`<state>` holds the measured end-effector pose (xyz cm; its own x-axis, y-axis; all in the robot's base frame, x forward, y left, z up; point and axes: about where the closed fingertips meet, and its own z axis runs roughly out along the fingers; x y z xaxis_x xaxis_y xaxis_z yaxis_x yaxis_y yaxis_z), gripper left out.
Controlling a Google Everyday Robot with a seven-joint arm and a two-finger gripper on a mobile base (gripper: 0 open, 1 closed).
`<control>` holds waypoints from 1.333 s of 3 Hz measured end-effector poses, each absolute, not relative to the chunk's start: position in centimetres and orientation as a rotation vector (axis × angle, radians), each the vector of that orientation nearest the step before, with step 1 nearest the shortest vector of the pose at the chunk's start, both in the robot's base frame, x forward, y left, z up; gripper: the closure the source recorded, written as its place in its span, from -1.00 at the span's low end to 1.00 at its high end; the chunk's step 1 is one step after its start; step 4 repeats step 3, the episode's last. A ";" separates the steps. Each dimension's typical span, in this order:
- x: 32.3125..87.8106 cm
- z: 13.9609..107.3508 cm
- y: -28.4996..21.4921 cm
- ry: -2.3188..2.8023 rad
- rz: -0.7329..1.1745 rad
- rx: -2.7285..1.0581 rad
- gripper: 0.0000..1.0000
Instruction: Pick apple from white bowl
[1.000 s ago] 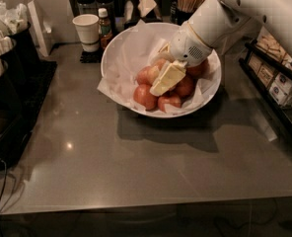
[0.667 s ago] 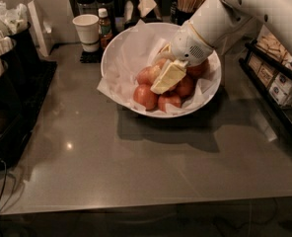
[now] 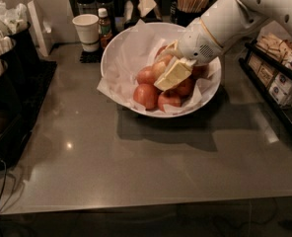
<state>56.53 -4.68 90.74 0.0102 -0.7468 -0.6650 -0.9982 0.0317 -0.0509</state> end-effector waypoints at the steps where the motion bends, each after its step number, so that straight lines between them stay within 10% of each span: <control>1: 54.2 94.2 -5.3 1.678 0.638 -1.719 1.00; 4: 50.3 98.2 -7.5 1.644 0.565 -1.647 1.00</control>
Offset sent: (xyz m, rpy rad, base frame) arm -0.1096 -0.0539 0.1185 0.1662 -0.2329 -0.0936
